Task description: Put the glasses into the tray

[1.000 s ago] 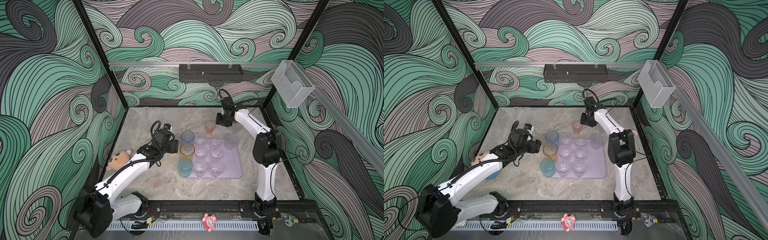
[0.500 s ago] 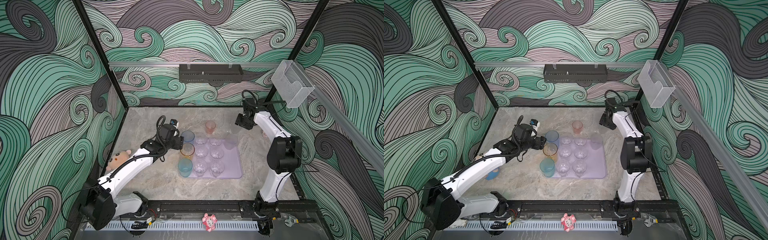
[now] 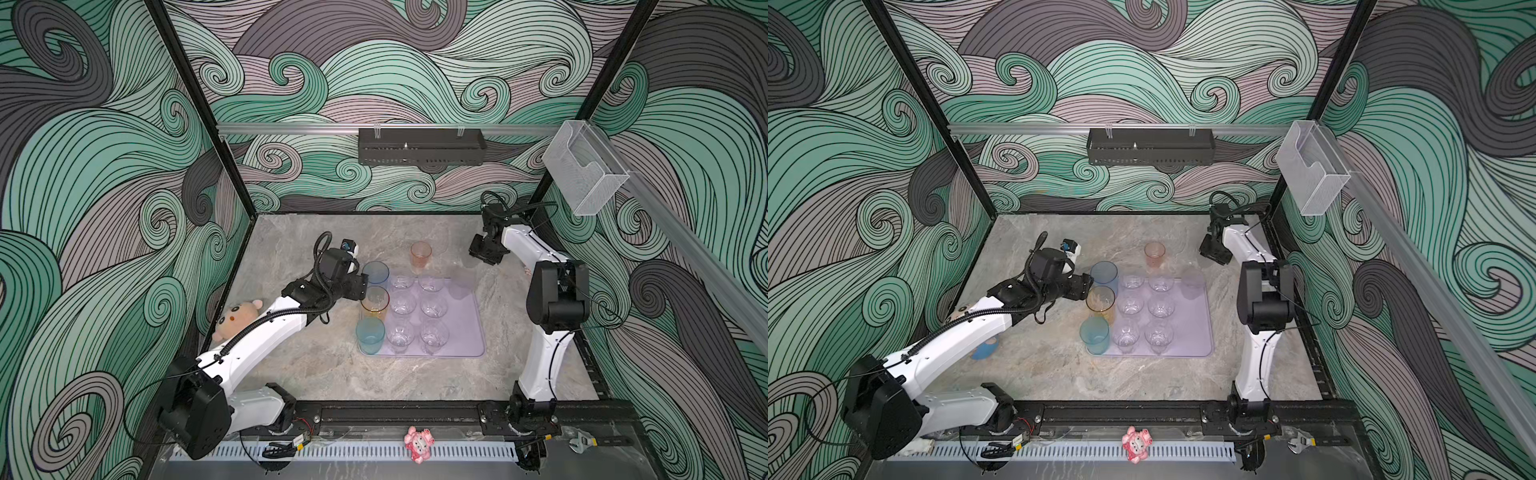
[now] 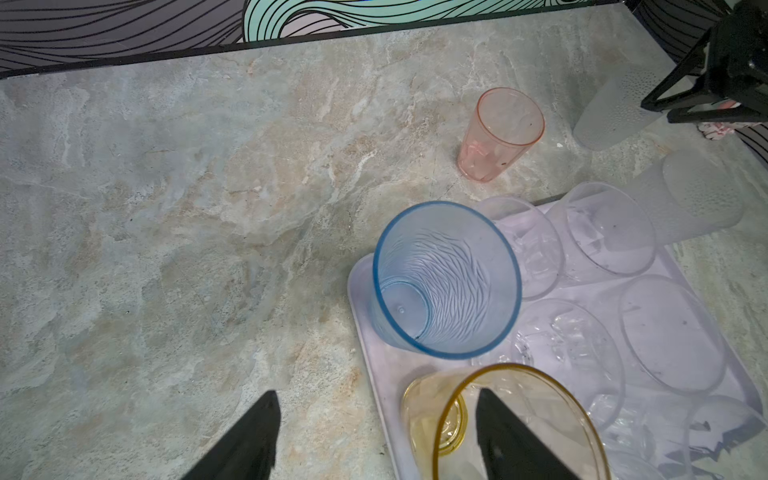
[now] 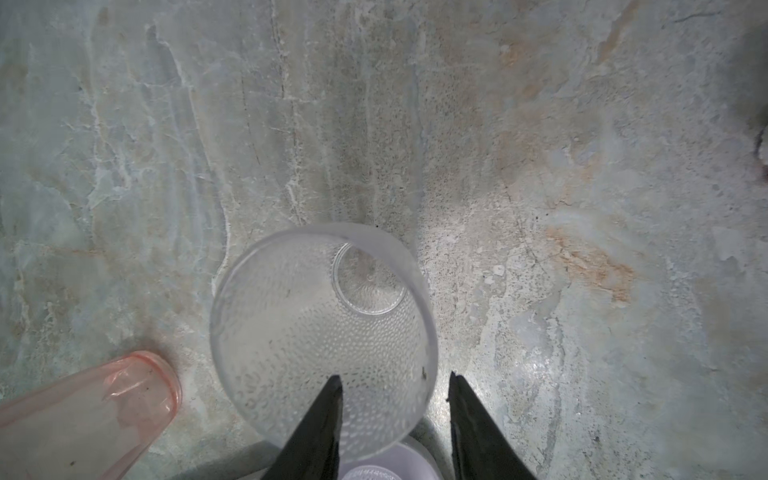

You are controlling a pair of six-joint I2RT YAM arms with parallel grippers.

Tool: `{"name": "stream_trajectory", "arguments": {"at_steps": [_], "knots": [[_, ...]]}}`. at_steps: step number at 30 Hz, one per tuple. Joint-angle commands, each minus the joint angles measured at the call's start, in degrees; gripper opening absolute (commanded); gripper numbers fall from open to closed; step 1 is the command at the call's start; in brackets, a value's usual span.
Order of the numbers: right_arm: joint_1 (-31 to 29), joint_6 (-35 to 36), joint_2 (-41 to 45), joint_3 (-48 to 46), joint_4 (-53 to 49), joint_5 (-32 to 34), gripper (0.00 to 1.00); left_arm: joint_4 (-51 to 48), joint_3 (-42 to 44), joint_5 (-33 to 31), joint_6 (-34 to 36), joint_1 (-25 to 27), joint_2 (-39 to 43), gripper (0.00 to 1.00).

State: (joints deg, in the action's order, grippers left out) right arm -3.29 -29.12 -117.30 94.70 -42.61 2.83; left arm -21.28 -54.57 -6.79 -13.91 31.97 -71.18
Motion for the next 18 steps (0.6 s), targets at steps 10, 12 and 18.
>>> {"name": "stream_trajectory", "arguments": {"at_steps": [10, 12, 18], "knots": [[0.2, 0.3, -0.4, 0.1, 1.6, -0.3, 0.15, -0.7, 0.4, 0.4, 0.8, 0.2, -1.2, 0.76], [0.2, 0.3, 0.2, 0.0, 1.4, -0.3, 0.11, -0.7, 0.5, 0.3, 0.7, 0.2, -1.2, 0.76], [0.0, 0.6, 5.3, -0.6, 1.1, 0.4, 0.05, -0.5, 0.6, 0.4, 0.8, 0.2, -1.2, 0.76]]}}
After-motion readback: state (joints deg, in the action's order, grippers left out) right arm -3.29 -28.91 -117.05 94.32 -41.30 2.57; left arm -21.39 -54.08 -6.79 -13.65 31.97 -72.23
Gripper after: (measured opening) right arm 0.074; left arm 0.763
